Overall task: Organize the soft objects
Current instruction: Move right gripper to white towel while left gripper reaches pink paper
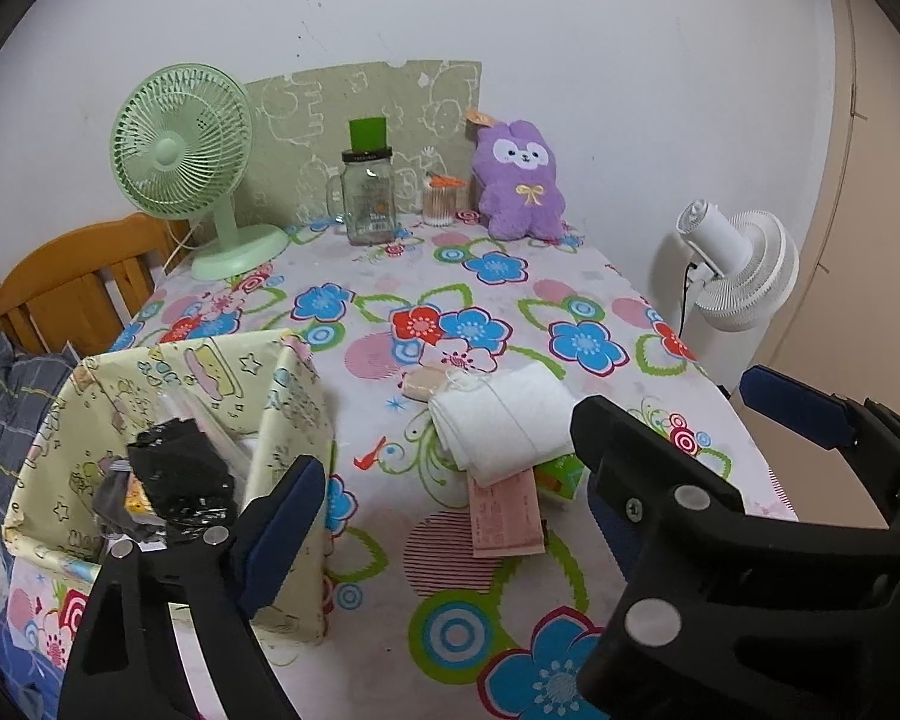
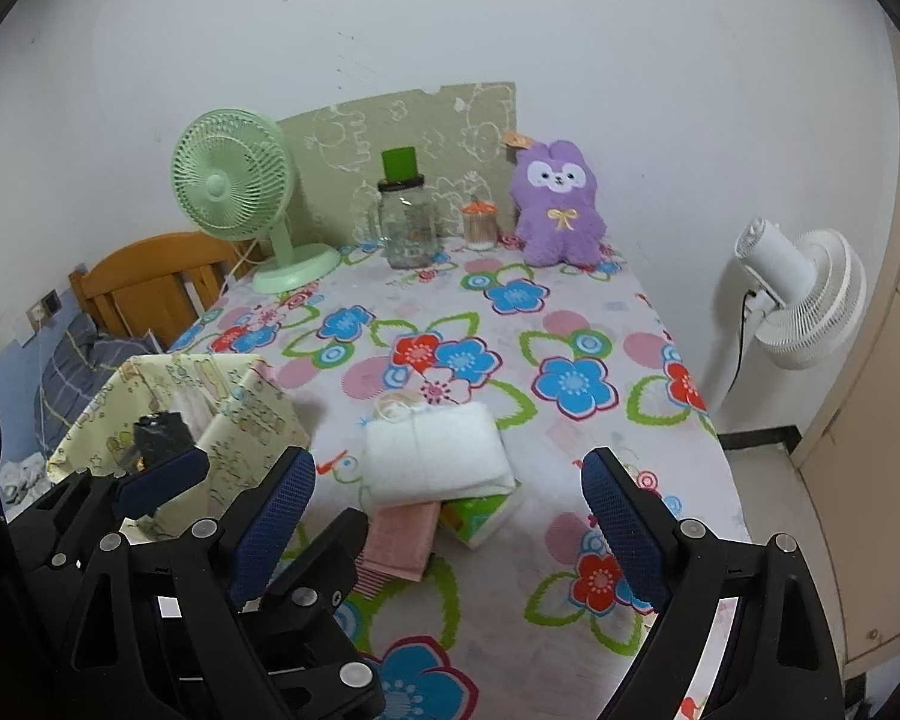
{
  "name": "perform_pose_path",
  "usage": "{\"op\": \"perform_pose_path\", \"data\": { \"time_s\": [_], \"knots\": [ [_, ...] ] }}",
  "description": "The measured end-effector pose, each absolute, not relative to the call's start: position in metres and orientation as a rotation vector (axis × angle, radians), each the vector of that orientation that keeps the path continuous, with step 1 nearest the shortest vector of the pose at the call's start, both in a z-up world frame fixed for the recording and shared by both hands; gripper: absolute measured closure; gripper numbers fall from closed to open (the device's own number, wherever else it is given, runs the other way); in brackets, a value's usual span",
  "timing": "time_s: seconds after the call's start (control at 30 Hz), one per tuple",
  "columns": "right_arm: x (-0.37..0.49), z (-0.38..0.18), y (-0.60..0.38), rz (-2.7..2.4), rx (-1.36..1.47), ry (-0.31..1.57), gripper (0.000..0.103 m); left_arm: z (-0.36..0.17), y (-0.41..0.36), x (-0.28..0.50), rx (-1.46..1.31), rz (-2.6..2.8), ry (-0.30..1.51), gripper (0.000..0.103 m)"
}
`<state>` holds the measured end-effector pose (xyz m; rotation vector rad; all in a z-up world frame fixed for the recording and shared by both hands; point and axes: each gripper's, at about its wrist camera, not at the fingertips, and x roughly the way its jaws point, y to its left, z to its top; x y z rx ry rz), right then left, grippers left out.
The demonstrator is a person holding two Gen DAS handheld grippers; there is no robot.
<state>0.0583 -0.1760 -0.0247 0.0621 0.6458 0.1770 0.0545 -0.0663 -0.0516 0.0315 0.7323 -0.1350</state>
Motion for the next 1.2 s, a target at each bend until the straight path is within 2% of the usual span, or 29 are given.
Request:
{"op": "perform_pose_path", "data": {
  "time_s": [1.0, 1.2],
  "knots": [
    [0.116, -0.075, -0.196, 0.161, 0.072, 0.745, 0.011, -0.106, -0.086, 0.111, 0.02, -0.105, 0.891, 0.014],
    [0.131, -0.086, -0.193, 0.179, 0.059, 0.773, 0.011, -0.116, -0.085, 0.119, 0.038, -0.095, 0.931, 0.017]
  ]
}}
